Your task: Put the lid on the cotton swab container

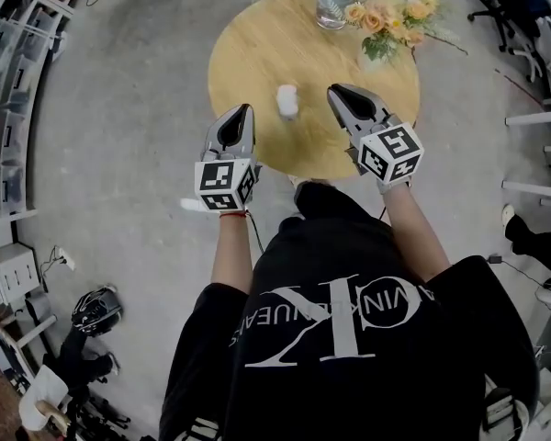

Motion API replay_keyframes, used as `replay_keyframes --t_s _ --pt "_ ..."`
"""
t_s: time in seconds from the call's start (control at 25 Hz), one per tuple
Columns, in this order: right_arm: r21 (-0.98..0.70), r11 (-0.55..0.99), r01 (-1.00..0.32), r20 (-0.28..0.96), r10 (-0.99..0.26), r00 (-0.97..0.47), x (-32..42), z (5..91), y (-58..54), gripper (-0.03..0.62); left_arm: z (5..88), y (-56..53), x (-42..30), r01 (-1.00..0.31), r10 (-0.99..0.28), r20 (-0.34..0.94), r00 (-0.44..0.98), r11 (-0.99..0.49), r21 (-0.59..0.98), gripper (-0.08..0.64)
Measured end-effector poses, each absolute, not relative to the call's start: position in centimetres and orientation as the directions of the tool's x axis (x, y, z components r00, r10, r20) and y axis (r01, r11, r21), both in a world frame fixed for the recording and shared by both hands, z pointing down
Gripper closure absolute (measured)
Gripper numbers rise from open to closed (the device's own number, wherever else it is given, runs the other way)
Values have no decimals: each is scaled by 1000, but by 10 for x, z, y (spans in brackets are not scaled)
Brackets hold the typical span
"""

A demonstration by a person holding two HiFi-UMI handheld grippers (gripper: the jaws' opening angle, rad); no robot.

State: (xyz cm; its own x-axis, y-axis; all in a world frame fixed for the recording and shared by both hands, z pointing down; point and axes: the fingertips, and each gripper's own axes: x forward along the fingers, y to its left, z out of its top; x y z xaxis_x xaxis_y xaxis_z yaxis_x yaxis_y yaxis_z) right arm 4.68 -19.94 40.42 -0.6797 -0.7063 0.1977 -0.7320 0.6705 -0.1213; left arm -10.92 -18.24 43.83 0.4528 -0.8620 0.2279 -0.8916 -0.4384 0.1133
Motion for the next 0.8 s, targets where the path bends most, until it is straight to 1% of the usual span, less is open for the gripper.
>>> replay_keyframes --t_s 0.8 --pt "-66 655 -752 61 -750 -659 67 339 -201 554 367 -193 -127 -922 -918 91 387 -381 70 548"
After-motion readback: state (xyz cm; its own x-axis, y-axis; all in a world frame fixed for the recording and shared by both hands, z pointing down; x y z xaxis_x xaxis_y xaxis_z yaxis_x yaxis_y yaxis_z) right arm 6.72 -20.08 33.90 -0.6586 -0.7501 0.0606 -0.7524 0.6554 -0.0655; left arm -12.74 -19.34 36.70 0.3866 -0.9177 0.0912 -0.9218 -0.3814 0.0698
